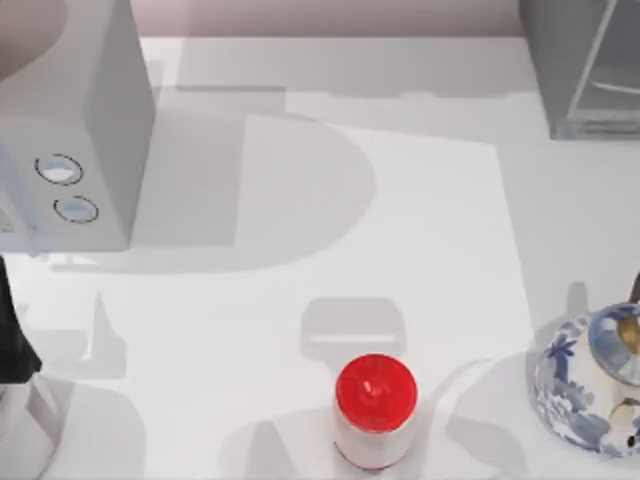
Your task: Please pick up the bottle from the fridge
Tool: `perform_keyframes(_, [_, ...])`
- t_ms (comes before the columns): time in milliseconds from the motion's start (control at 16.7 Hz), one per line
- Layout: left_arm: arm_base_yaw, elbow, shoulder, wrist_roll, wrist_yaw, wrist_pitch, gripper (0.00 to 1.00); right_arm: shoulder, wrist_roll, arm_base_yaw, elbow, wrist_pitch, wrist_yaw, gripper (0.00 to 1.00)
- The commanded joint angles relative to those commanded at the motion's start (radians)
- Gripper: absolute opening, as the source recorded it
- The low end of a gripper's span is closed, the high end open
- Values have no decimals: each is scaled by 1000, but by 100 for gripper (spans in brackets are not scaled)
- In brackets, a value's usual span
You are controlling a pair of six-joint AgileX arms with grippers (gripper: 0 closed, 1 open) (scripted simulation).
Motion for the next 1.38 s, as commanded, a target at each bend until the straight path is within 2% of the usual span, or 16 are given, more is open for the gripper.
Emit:
perform_keyframes(240, [0,0,0,0,0,0,100,51,1,37,112,-64,44,100])
perform_keyframes(660, [0,0,0,0,0,0,100,237,-2,190,606,-356,204,100])
perform_keyframes(840, [0,0,0,0,0,0,100,283,-5,247,747,-462,263,100])
perform_keyframes(1380, [0,0,0,0,0,0,100,323,-7,271,832,-521,289,100])
